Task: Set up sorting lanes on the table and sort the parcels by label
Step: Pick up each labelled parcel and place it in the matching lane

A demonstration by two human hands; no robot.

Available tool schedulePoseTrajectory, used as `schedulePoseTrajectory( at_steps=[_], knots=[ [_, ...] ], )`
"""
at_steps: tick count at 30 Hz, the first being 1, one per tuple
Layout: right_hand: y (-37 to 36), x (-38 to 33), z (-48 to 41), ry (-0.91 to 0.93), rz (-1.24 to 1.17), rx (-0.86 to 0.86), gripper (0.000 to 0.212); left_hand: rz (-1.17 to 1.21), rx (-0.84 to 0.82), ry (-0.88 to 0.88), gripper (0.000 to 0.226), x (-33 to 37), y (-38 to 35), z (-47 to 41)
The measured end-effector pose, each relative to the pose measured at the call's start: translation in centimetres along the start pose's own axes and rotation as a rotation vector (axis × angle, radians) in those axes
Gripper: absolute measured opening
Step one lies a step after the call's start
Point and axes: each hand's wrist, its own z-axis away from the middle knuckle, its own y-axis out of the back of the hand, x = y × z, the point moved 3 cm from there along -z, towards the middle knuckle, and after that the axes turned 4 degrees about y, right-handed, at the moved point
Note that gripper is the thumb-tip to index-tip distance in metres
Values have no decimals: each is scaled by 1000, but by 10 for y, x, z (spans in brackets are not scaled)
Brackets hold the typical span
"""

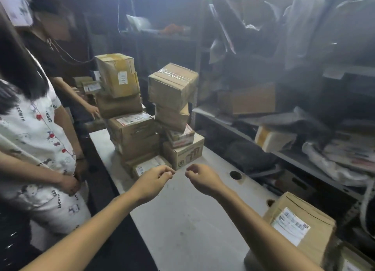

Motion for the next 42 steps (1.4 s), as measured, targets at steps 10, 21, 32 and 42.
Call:
schedulePoseTrajectory(
  at_steps=[10,21,32,42],
  knots=[
    [30,23,-118,29,-138,46,24,-42,140,30,21,8,51,-111],
    [54,10,-221,-26,-343,263,40,88,329,-9,37,6,99,-206],
    [83,-18,-335,-128,-736,469,86,354,352,-17,81,6,163,-335],
    [72,-16,-373,-47,-918,460,118,578,283,-172,63,-2,162,-365]
  ],
)
